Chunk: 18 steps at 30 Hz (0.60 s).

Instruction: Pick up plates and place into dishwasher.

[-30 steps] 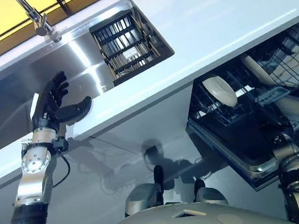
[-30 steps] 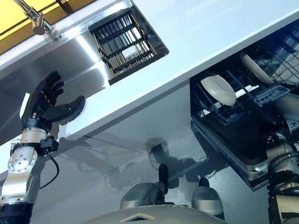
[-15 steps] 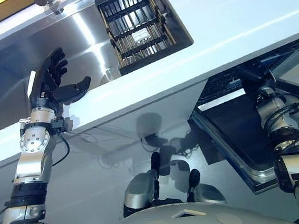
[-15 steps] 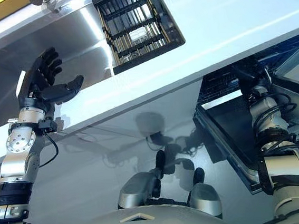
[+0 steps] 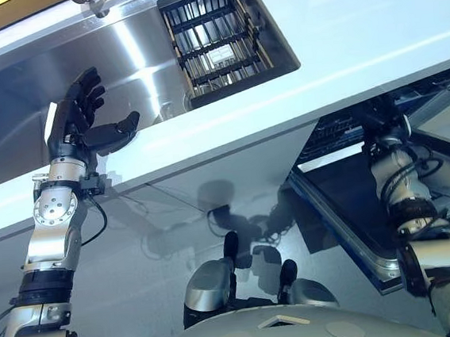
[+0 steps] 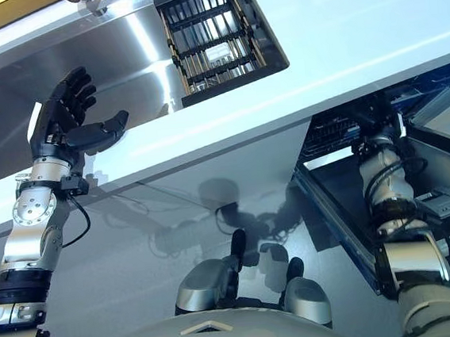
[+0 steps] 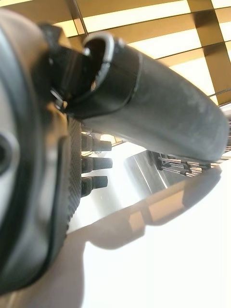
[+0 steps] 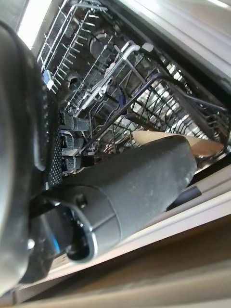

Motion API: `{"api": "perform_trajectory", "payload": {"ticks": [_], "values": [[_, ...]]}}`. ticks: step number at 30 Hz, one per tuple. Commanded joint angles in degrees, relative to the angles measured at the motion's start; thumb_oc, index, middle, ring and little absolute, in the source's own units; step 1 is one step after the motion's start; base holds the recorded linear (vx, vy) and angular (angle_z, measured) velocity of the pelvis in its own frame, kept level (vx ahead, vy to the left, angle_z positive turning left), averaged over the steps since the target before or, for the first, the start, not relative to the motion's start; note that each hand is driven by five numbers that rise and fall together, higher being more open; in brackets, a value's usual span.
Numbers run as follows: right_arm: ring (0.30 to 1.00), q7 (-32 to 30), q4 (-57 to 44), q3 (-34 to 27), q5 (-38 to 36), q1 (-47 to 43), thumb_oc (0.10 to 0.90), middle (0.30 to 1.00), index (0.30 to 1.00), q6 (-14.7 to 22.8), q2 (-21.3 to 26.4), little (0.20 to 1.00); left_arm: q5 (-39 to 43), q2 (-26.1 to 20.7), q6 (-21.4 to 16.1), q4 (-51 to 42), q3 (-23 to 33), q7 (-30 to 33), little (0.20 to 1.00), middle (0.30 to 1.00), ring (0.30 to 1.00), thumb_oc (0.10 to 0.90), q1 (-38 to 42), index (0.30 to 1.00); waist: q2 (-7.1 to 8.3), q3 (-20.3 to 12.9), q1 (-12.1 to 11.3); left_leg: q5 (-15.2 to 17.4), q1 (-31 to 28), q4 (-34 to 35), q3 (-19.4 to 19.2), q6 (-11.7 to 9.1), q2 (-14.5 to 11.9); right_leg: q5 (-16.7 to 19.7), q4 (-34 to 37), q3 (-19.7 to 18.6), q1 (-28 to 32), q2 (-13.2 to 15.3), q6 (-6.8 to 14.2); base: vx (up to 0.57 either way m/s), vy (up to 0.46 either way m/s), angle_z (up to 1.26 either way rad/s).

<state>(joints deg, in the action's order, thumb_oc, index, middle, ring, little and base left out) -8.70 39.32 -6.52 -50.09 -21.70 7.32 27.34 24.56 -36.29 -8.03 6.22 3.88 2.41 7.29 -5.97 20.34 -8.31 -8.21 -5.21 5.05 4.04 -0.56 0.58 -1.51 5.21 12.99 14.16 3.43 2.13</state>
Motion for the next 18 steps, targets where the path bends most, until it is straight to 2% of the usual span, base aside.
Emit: {"api": "perform_trajectory", "payload": {"ticks": [1,3,7,12,18], "values": [[0.900,3.3,-16.5,-2.9,2.1,1.5,0.800,0.900,0.900,13.4,0.7,0.900,-2.2,-0.2,-7.3,-3.1,4.3,1.5,0.900,0.900,0.900,0.800,-3.3,0.900,3.24,-10.3,1.9,7.8,-3.0,-1.7,-1.8,1.4,2.9,0.9,-5.1,-1.3,-6.1,0.7,1.7,-0.06,0.018,-0.11],[0.900,2.6,-18.5,-6.9,4.6,7.3,0.800,0.900,0.900,14.0,-0.1,0.900,-2.5,0.8,-8.1,-3.6,6.7,1.1,0.900,0.900,0.900,0.800,-5.4,0.900,3.60,-11.2,3.2,8.2,-3.9,-0.9,-3.2,1.5,2.8,1.0,-4.4,-2.2,-5.7,0.5,2.1,-0.06,0.012,-0.22],[0.900,0.1,-19.0,-10.0,12.0,12.2,0.800,0.900,0.900,14.3,0.7,0.900,-2.4,1.2,-8.5,-3.5,9.5,-0.2,0.900,0.900,0.900,0.800,-7.0,0.900,4.17,-11.7,5.4,9.1,-5.2,-0.4,-5.1,1.7,2.6,1.1,-3.9,-3.9,-5.2,0.2,2.4,-0.07,-0.002,-0.30],[0.900,-0.1,-19.0,-12.5,13.2,14.5,0.800,0.900,0.900,13.6,2.1,0.900,-1.7,0.7,-8.1,-3.6,10.3,-1.0,0.900,0.900,0.900,0.800,-6.2,0.900,4.94,-12.1,7.3,9.9,-6.1,-0.1,-7.1,1.8,2.7,1.8,-2.6,-5.5,-4.7,-0.1,2.9,-0.08,-0.025,-0.26],[0.900,0.4,-19.2,-12.3,13.2,14.2,0.800,0.900,0.900,12.7,2.4,0.900,-1.5,0.6,-8.2,-2.9,9.3,-0.5,0.900,0.900,0.900,0.800,-4.7,0.900,5.40,-12.4,8.0,10.5,-6.5,-0.1,-8.4,1.7,2.7,2.5,-1.2,-6.6,-4.4,-0.4,3.2,-0.06,-0.021,-0.27]]}}
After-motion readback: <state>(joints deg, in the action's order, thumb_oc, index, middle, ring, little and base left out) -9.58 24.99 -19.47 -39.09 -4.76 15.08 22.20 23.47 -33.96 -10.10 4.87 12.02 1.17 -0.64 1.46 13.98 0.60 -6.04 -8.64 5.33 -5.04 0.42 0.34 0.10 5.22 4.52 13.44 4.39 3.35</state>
